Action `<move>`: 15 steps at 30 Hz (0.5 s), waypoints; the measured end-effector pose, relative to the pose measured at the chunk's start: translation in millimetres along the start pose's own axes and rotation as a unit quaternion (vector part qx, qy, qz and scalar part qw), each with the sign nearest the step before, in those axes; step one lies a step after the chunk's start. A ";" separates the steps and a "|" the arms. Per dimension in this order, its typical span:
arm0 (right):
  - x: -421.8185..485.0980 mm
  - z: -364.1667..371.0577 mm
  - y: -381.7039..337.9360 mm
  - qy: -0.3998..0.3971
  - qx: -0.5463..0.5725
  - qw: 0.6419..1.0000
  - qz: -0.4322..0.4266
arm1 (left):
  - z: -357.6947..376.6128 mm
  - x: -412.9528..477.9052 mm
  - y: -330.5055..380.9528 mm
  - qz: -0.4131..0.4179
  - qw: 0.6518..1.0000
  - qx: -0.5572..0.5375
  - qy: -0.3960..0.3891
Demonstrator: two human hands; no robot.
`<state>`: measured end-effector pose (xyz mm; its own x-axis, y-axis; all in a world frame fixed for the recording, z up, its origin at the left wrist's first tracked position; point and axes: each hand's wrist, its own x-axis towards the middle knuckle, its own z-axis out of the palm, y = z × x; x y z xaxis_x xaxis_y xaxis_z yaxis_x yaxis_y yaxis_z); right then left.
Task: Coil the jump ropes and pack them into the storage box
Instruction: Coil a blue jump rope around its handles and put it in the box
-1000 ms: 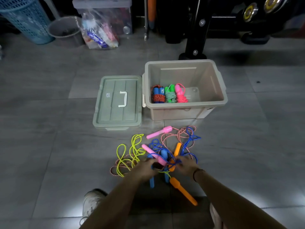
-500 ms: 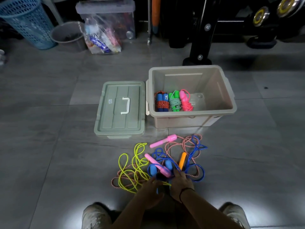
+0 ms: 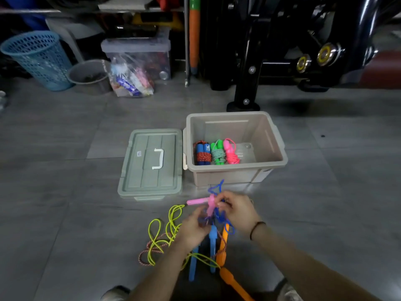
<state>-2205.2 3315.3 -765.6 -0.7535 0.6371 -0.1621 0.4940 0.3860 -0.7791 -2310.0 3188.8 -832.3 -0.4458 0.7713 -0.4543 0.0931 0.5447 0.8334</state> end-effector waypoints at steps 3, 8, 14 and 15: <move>-1.0 -42.8 -53.4 0.042 0.109 0.993 -0.012 | -11.8 -2.7 63.5 0.039 0.993 -0.103 -0.044; -30.8 -111.6 -149.3 0.078 0.317 0.945 -0.036 | -35.9 -39.0 153.3 0.085 0.993 -0.068 -0.052; -91.0 -171.8 -229.1 0.100 0.404 0.903 -0.107 | -70.2 -113.3 213.1 0.138 0.990 -0.025 -0.033; -99.3 -178.8 -234.9 0.092 0.418 0.897 -0.113 | -75.3 -125.1 219.9 0.144 0.989 -0.038 -0.017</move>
<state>-2168.9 3280.7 -458.2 -0.6708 0.7348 0.1003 -0.2180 -0.0661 -0.9737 -2300.9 3187.3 -568.4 -0.3793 0.9025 -0.2040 0.1444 0.2755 0.9504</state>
